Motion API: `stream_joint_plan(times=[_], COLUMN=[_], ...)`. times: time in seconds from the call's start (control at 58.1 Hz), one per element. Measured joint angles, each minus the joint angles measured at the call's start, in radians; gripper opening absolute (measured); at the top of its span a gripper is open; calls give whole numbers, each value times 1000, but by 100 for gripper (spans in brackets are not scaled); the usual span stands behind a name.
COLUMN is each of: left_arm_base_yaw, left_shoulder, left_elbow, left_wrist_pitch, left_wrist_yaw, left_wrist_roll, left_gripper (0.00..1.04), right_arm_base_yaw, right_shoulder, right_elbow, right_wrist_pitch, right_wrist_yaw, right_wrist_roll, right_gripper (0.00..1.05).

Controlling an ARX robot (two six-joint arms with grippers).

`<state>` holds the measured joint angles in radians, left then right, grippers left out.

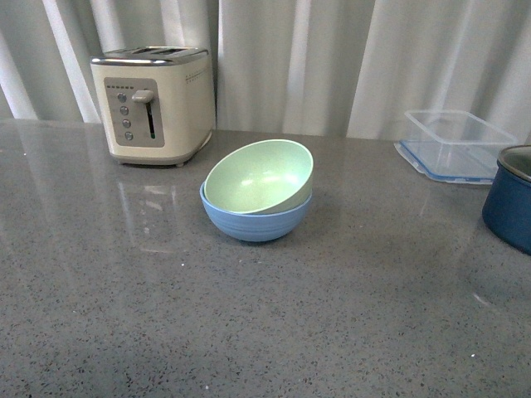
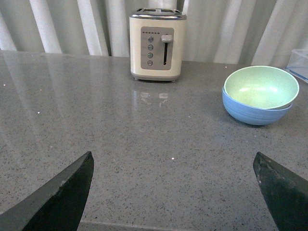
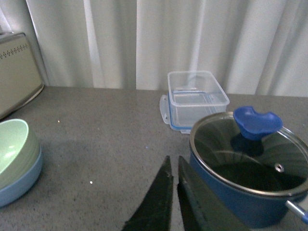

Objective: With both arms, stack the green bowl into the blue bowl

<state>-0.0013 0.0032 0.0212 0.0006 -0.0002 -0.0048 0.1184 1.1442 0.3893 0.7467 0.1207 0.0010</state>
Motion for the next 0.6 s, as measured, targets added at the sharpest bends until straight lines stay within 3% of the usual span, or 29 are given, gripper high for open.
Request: stream_joint_plan(times=[0.241,0.327,0.603], left_arm_base_yaw=[0,0,0], left_shoulder=[0,0,0], left_elbow=[0,0,0], left_wrist_pitch=[0,0,0], left_wrist_yaw=[0,0,0], left_wrist_roll=[0,0,0], left_gripper=[98,98,98], right_arm_base_yaw=[-42,-87,-116], right_shoulder=[-157,-203,-355], right_elbow=[-167,-203,-289], right_wrist_pitch=[10,-2,-70], right_wrist_yaw=[-45,-110,-116], right_wrist_roll=[2,2,2], right_gripper=[1,1,1])
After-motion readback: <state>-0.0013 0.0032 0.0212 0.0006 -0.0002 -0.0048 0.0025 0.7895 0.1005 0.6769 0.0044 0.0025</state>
